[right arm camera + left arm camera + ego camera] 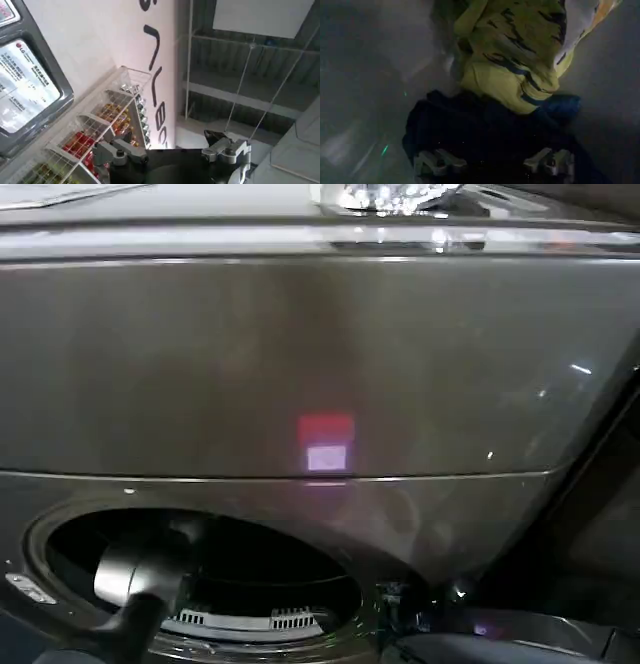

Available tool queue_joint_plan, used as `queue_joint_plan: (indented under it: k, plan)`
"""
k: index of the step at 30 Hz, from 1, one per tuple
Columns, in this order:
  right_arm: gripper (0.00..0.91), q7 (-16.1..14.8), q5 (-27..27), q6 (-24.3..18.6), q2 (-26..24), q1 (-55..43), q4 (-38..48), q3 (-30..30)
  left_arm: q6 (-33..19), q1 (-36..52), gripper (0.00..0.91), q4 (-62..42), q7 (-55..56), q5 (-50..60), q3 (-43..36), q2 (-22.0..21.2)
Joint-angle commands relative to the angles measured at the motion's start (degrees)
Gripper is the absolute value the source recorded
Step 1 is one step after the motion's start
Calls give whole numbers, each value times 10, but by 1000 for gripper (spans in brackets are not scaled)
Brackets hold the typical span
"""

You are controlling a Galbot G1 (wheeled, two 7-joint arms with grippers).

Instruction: Grasp the clothes from the dryer.

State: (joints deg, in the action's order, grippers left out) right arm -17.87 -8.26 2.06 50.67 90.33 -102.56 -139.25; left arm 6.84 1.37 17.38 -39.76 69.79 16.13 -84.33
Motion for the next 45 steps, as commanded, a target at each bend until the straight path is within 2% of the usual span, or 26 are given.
queue_joint_plan:
  k: [1,10,16,20,23,30,33,35,40,45]
  plan:
    - [907,0,-3,0,-2,1,1,-5,4,0,102,1,-3,1,-2,-1]
    - [907,0,-3,0,0,-2,-1,-1,4,0,68,-1,-3,9,1,1]
    - [907,0,-3,-1,1,-3,-1,2,5,-1,0,4,4,7,1,0]
    - [907,0,-3,-1,2,-1,1,0,14,-4,0,15,5,4,0,-3]
    - [907,0,-3,-1,1,-2,1,0,34,0,0,16,6,-17,1,-6]
    - [907,0,-4,-1,3,0,1,-1,133,-12,0,56,30,-92,-6,-10]
    - [907,0,-4,-1,3,-1,1,0,160,-22,0,75,41,-126,-8,-15]
    - [907,1,-5,-1,3,-1,1,0,185,-29,0,85,61,-168,-5,-17]
    - [907,1,-6,-1,5,-1,1,0,200,-59,0,132,96,-257,7,-15]
    - [907,1,-8,-2,7,1,2,2,257,-79,0,186,131,-382,26,-10]
